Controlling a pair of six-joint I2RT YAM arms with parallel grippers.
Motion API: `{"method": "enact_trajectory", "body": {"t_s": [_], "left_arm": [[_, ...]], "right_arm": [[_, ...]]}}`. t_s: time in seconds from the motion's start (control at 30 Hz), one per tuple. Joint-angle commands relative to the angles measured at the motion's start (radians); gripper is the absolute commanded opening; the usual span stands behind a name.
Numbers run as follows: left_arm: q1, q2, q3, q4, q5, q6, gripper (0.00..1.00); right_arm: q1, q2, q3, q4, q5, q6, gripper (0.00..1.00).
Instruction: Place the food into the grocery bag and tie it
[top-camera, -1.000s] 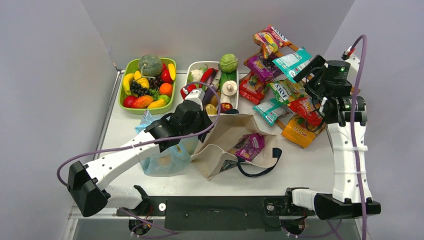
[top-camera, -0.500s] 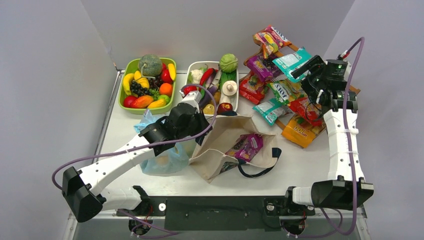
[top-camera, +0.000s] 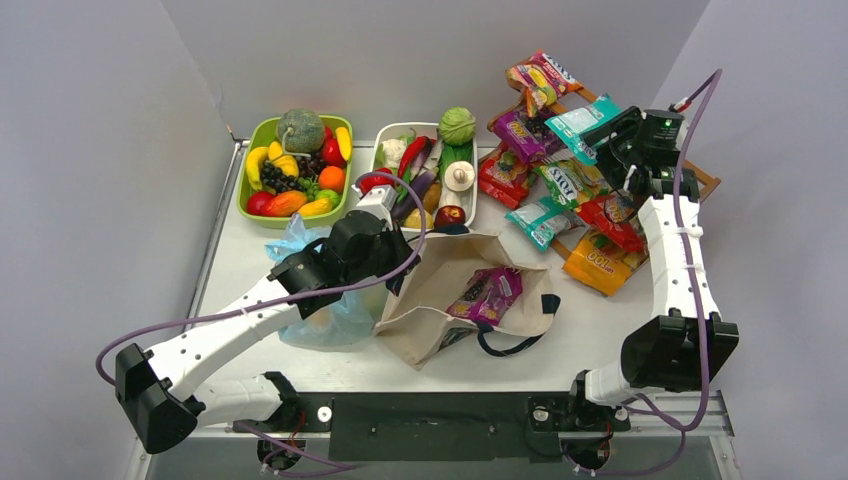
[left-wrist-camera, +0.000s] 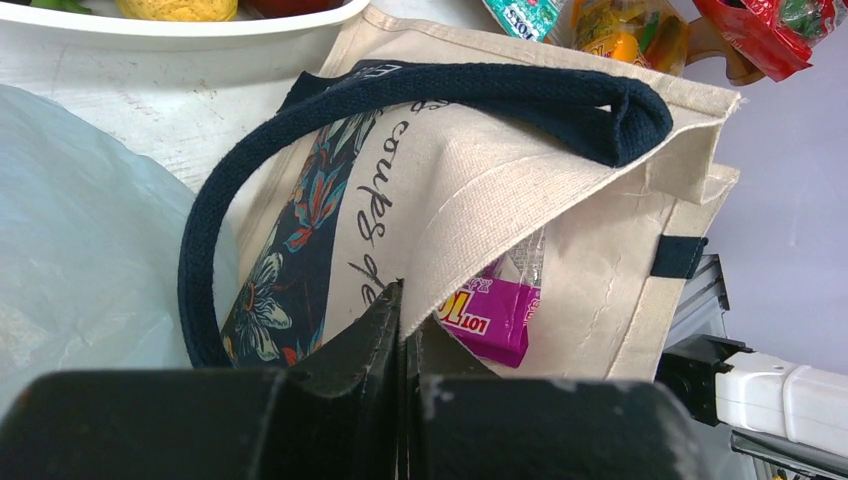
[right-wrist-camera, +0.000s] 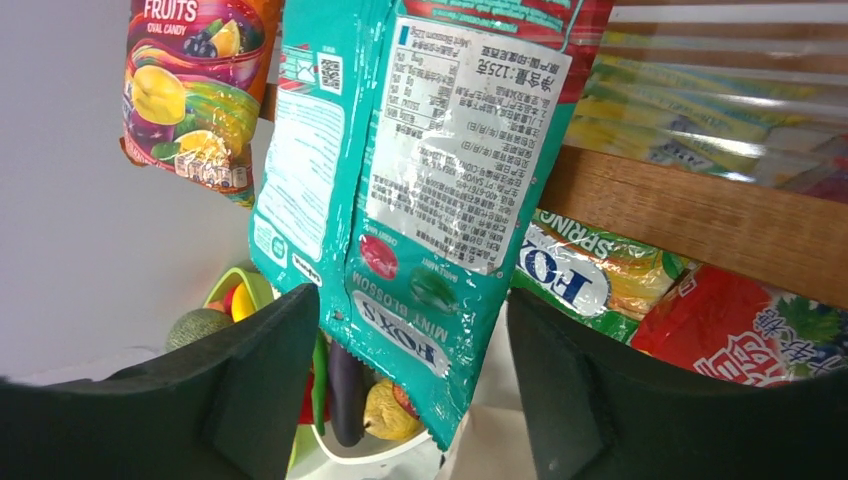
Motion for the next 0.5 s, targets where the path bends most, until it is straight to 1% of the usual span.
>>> {"method": "enact_trajectory", "body": {"t_s": [0.0,0.03,0.07,0.1,0.13,0.2,0.23,0.27,0.33,0.37,0.4,0.47], "left_arm": [[0.007,-0.034,-0.006,-0.003,0.014,0.0,0.0],[0.007,-0.035,-0.007,-0.001,0.015,0.0,0.0],[0.007,-0.035,-0.007,-0.001,0.016,-0.001,0.0],[0.008,-0.035,-0.009,0.001,0.016,-0.002,0.0],[0.006,-0.035,-0.009,0.002,0.017,-0.002,0.0],[0.007,-0.034,-0.01,0.005,0.018,-0.005,0.0],[0.006,-0.033,-0.01,0.004,0.018,-0.006,0.0],[0.006,-0.034,-0.01,0.005,0.019,-0.006,0.0],[0.007,-0.033,-0.01,0.005,0.019,-0.007,0.0],[0.006,-0.033,-0.01,0.006,0.021,-0.008,0.0],[0.006,-0.034,-0.01,0.006,0.02,-0.009,0.0],[0.006,-0.033,-0.008,0.007,0.022,-0.01,0.0]], "right_arm": [[-0.006,0.004,0.023,0.06,-0.012,0.017,0.6],[-0.006,0.006,0.024,0.06,-0.013,0.016,0.53],[-0.006,0.007,0.025,0.06,-0.014,0.017,0.49],[-0.006,0.007,0.026,0.06,-0.014,0.016,0.42],[-0.006,0.006,0.026,0.06,-0.016,0.015,0.37],[-0.006,0.001,0.028,0.057,-0.019,0.009,0.23],[-0.006,-0.001,0.028,0.054,-0.02,0.007,0.19],[-0.006,-0.006,0.031,0.051,-0.022,0.005,0.12],[-0.006,-0.012,0.034,0.042,-0.025,-0.001,0.04],[-0.006,-0.014,0.037,0.039,-0.025,-0.003,0.02],[-0.006,-0.02,0.045,0.032,-0.027,-0.008,0.0],[-0.006,-0.028,0.057,0.022,-0.033,-0.014,0.0]]}}
